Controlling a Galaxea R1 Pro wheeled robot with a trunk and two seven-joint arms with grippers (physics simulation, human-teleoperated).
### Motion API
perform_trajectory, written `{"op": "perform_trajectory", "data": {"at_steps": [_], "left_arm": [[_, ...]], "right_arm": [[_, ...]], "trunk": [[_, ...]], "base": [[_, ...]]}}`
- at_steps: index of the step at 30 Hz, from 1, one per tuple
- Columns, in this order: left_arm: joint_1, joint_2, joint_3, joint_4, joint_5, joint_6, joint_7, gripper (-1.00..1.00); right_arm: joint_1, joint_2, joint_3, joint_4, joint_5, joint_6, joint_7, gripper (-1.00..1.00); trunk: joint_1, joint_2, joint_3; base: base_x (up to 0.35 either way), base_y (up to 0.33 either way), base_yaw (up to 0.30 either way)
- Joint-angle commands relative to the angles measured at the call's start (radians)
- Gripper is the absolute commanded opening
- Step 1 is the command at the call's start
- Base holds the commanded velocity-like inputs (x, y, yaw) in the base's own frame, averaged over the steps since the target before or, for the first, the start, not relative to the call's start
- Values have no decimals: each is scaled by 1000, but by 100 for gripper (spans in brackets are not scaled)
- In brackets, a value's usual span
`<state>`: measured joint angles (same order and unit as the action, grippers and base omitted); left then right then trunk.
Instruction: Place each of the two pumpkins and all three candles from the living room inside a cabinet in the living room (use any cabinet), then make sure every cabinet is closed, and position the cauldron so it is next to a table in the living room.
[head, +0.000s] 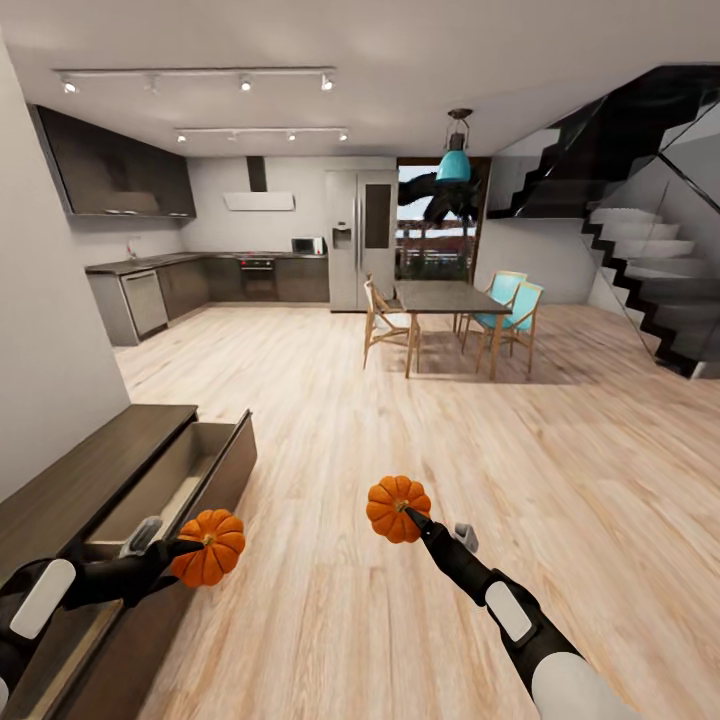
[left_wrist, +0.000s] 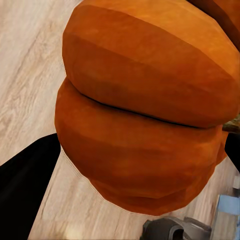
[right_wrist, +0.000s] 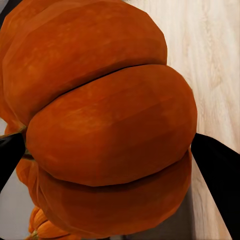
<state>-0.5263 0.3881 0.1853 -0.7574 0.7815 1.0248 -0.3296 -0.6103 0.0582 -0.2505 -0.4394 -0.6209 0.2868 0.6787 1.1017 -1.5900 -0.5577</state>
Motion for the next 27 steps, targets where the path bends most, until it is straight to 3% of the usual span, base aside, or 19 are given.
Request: {"op": "perform_trajectory", "data": {"at_steps": [1, 27], "left_arm": [[0, 0, 0, -1, 13, 1, 1, -100], [0, 0, 0, -1, 13, 1, 3, -100]], "right_arm": [[0, 0, -1, -1, -5, 2, 1, -100], [0, 0, -1, -1, -4, 2, 0, -100]], "trunk": [[0, 0, 0], [0, 0, 0]], "base": [[323, -80, 0], [317, -125, 22]]}}
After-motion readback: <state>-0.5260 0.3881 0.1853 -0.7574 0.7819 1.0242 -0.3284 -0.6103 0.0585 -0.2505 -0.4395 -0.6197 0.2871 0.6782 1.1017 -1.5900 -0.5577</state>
